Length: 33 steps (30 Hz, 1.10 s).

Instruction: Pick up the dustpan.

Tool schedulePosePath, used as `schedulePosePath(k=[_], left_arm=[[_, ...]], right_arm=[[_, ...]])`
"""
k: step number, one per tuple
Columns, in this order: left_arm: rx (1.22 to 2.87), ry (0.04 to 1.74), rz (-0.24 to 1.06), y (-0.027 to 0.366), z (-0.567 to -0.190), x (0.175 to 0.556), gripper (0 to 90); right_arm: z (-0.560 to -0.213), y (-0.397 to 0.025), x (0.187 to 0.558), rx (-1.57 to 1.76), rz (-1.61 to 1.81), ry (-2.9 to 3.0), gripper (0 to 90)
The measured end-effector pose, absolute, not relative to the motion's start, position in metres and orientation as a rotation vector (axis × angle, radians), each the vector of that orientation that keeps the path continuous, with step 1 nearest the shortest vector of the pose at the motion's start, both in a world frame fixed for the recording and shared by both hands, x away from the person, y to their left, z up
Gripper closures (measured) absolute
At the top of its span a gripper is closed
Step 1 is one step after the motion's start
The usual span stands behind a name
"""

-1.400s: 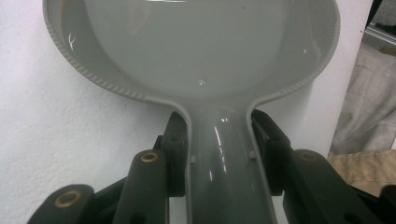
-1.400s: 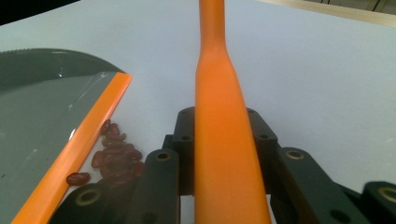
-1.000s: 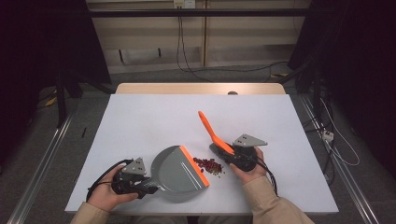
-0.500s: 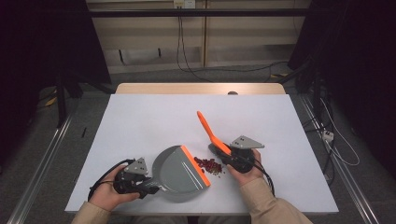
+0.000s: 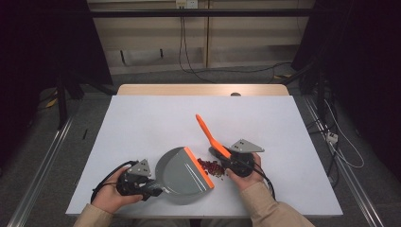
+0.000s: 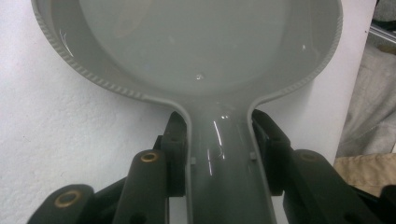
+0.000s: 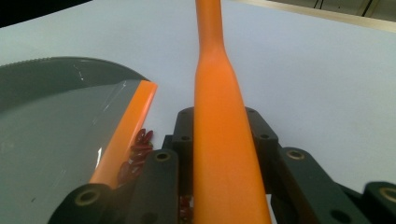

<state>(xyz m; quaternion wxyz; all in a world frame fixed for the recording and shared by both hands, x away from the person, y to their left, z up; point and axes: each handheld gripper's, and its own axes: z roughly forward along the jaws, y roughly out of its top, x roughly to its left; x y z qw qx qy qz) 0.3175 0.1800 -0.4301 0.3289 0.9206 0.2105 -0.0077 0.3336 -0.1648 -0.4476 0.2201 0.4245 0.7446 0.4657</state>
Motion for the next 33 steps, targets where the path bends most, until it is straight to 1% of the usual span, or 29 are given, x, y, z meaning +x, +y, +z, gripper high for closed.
schedulePosePath(k=[19, 20, 21, 22, 23, 33], left_arm=[[2.41, 0.541, -0.035, 0.175, -0.431, 0.317, 63.1], [2.455, 0.495, -0.024, 0.177, -0.43, 0.32, 63.1], [2.461, 0.492, -0.025, 0.177, -0.43, 0.32, 63.2], [2.457, 0.497, -0.022, 0.176, -0.43, 0.32, 63.1], [2.419, 0.543, -0.035, 0.175, -0.431, 0.318, 63.1], [2.416, 0.546, -0.04, 0.173, -0.432, 0.318, 63.2]], right_arm=[[-0.449, -0.156, 0.33, 1.17, 1.306, 2.054, 70.3], [-0.449, -0.156, 0.33, 1.175, 1.308, 2.052, 70.3], [-0.449, -0.155, 0.33, 1.173, 1.308, 2.053, 70.3], [-0.449, -0.155, 0.33, 1.171, 1.307, 2.056, 70.3], [-0.449, -0.154, 0.33, 1.17, 1.307, 2.053, 70.3], [-0.45, -0.148, 0.328, 1.176, 1.317, 2.048, 70.1]])
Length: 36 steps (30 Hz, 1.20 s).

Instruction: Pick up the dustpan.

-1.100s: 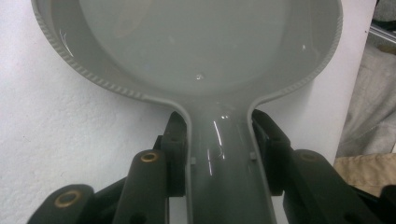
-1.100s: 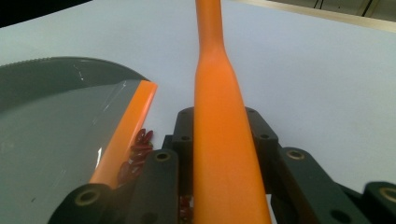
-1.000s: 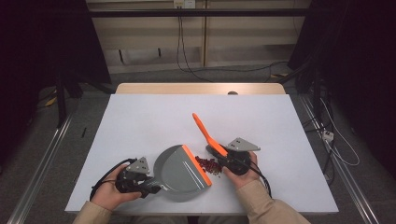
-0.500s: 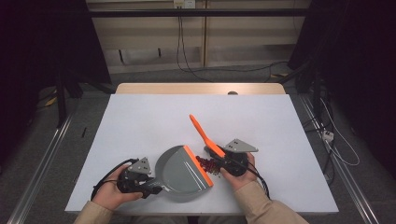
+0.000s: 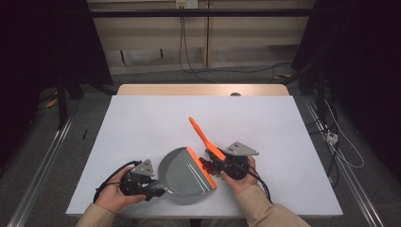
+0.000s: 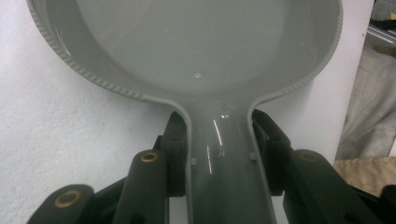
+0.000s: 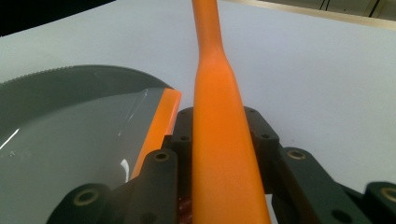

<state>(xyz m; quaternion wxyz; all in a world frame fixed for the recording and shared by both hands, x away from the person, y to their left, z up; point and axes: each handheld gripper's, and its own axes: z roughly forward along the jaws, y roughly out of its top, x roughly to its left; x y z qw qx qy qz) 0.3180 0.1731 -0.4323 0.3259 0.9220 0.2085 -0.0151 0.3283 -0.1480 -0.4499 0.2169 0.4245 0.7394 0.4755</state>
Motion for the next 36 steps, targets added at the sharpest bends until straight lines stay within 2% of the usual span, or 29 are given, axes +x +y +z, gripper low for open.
schedulePosePath(k=[36], left_arm=[[2.455, 0.511, -0.049, 0.164, -0.433, 0.316, 63.1]], right_arm=[[-0.453, -0.122, 0.323, 1.242, 1.398, 1.999, 69.6]])
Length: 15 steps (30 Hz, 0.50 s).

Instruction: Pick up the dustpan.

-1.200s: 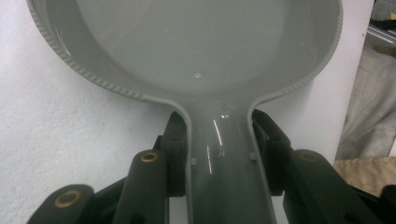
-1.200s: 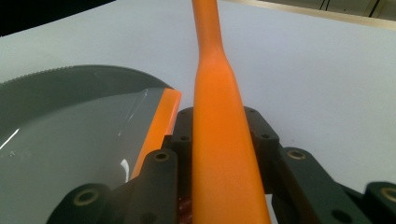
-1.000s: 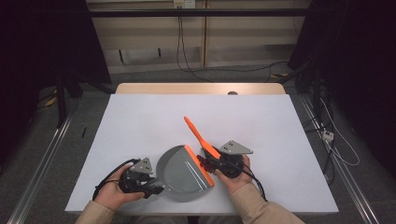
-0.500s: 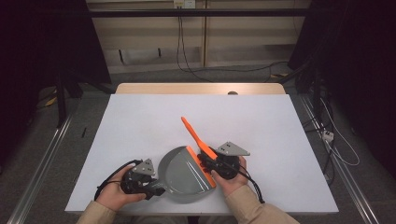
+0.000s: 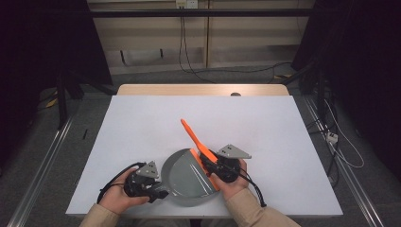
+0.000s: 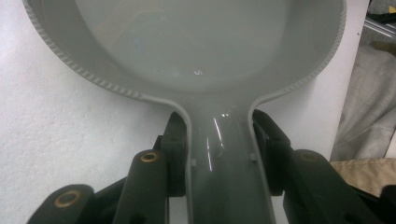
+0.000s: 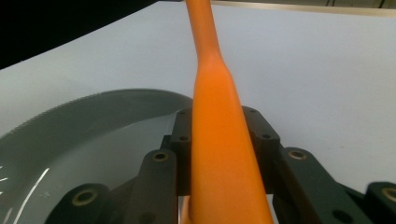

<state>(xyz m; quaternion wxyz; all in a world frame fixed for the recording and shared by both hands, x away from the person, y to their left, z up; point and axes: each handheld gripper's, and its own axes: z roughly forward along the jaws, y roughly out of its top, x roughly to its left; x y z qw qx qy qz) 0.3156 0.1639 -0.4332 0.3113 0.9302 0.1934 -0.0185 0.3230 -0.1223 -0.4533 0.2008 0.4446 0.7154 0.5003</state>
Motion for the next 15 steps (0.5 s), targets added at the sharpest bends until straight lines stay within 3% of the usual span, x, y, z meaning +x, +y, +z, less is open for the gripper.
schedulePosePath(k=[15], left_arm=[[2.438, 0.529, -0.056, 0.164, -0.434, 0.315, 63.2]], right_arm=[[-0.449, -0.109, 0.322, 1.246, 1.536, 2.02, 70.3]])
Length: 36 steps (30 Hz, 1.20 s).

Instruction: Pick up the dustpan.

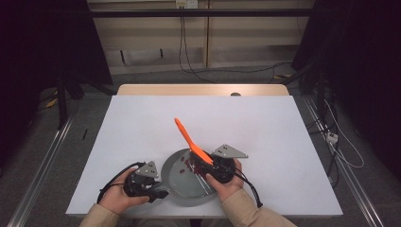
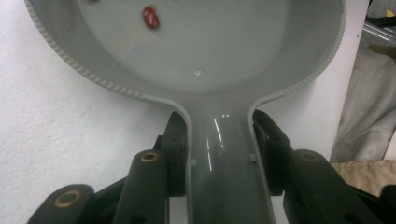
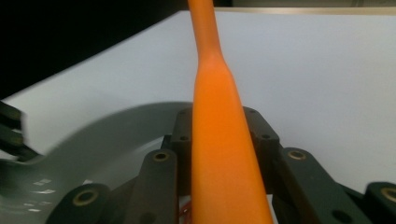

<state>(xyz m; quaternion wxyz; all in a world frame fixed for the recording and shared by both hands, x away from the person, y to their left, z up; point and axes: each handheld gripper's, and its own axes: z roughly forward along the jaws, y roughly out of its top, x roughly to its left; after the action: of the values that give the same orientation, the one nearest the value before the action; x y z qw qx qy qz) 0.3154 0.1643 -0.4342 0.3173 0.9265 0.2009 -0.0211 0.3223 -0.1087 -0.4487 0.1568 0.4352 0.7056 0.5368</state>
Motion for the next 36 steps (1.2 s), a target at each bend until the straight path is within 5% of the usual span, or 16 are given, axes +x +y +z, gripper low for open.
schedulePosePath(k=[8, 20, 36], left_arm=[[2.434, 0.52, -0.055, 0.165, -0.435, 0.316, 63.2], [2.439, 0.519, -0.057, 0.166, -0.434, 0.315, 63.2], [2.444, 0.52, -0.051, 0.166, -0.434, 0.314, 63.2]], right_arm=[[-0.445, -0.09, 0.321, 1.19, 1.554, 2.062, 70.5], [-0.426, -0.129, 0.333, 1.235, 1.583, 1.925, 70.6], [-0.449, -0.16, 0.326, 1.264, 1.36, 1.934, 70.7]])
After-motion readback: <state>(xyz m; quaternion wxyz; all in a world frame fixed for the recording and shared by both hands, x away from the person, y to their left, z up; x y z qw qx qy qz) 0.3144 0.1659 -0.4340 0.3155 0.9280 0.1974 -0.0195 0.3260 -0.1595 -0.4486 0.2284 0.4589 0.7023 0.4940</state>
